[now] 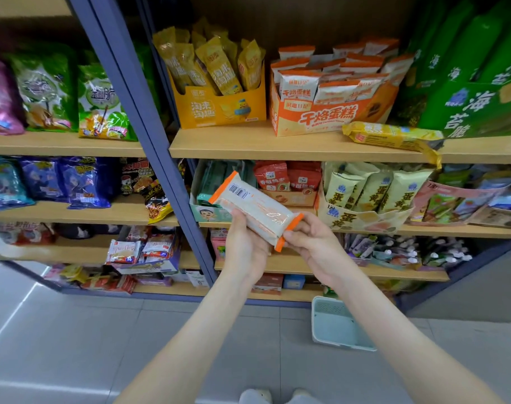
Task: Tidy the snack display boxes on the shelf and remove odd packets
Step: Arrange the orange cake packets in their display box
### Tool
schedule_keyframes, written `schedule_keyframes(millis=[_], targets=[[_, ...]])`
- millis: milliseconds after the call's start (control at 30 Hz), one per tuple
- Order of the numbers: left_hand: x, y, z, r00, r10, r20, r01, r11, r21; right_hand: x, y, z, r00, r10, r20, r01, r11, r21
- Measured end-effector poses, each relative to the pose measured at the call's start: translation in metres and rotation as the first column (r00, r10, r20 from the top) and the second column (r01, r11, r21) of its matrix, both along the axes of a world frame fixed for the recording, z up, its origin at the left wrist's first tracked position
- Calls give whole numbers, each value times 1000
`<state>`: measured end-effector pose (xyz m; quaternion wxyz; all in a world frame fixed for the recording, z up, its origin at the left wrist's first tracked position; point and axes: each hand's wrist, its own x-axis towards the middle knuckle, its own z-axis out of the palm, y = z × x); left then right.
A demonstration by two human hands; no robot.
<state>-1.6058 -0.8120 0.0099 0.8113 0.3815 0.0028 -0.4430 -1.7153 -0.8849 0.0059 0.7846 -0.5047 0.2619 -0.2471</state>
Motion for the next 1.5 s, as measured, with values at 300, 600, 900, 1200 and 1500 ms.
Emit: schedule_keyframes(millis=[300, 600, 900, 1200, 1500], targets=[[2, 9, 3, 805, -231, 546, 139, 969, 205, -4, -11, 14, 960, 67, -271, -180, 891, -417], [-3, 1, 16, 788, -336, 516, 246, 940, 237, -2, -25, 24, 962, -42, -269, -133, 790, -599], [-2, -13, 24, 734, -380, 563, 270, 924, 272, -7, -42, 30, 978, 48, -204, -134, 893, -430], [12, -31, 41, 532, -510, 676, 397, 855, 333, -8, -60, 48, 917, 86, -390, -320, 743, -587], [40, -58, 106, 178, -271, 946, 72, 962, 262, -3, -94, 84, 950, 82, -302, -295, 558, -776]])
